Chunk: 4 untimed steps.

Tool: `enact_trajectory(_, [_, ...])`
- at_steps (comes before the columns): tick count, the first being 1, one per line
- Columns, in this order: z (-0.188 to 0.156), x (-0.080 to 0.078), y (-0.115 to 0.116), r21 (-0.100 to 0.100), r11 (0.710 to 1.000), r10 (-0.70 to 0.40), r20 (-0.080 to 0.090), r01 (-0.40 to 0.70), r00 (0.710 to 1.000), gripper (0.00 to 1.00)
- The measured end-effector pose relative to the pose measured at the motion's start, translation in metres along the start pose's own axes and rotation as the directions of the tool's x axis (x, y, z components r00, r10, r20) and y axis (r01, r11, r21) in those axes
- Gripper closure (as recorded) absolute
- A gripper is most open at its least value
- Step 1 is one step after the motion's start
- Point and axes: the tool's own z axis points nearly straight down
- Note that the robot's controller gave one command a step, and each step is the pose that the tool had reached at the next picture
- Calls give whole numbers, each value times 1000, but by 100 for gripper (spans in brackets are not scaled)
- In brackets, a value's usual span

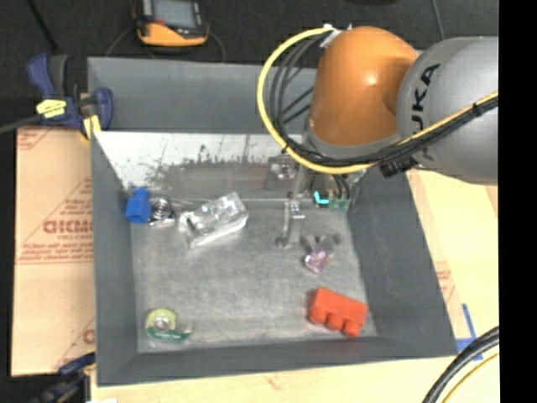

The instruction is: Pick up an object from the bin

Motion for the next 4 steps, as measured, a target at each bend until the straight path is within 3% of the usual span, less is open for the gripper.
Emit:
enact_trajectory(1, [165, -68, 65, 1, 993, -115, 24, 115, 993, 0])
enact_trajectory(2, [136, -61, 67, 1, 982, -190, 15, 190, 982, 0])
enact_trajectory(3, [135, -58, 57, -2, 995, -98, 7, 98, 995, 0])
enact_trajectory(4, [160, -64, 58, -10, 1000, -3, 32, 4, 999, 0])
